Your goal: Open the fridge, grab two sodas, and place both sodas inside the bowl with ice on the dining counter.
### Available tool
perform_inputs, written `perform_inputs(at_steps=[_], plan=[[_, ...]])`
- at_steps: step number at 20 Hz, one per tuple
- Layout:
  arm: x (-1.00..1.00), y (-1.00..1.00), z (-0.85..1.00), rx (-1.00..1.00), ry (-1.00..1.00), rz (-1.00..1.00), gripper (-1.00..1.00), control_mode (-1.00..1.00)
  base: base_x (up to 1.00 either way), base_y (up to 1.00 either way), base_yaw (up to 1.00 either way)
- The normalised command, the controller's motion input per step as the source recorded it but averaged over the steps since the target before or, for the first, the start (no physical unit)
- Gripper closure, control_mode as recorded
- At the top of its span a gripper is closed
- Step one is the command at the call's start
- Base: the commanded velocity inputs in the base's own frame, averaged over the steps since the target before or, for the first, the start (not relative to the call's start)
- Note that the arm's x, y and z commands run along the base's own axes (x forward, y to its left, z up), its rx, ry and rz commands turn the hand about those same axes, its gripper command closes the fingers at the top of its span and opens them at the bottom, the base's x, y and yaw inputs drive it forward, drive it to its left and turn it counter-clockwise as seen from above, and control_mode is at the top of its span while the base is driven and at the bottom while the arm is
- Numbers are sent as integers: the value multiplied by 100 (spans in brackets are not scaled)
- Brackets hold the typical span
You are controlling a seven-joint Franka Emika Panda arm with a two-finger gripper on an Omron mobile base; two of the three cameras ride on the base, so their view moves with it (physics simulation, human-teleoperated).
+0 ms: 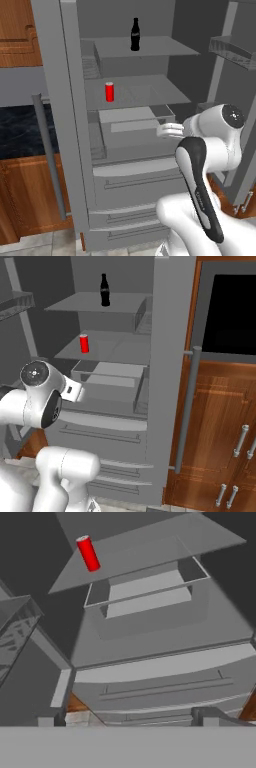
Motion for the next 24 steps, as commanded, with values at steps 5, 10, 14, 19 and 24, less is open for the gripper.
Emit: perform_inputs(at_steps=[5, 10, 14, 19, 24], plan=[[6, -3, -5, 0, 0, 0, -100, 100, 42, 0, 0], [0, 0, 0, 0, 0, 0, -100, 100, 78, 20, -2], [0, 0, 0, 0, 0, 0, -100, 100, 69, 27, -3], [0, 0, 0, 0, 0, 0, -100, 100, 53, 39, -2], [9, 59, -8, -3, -47, 20, -100, -100, 0, 0, 0]])
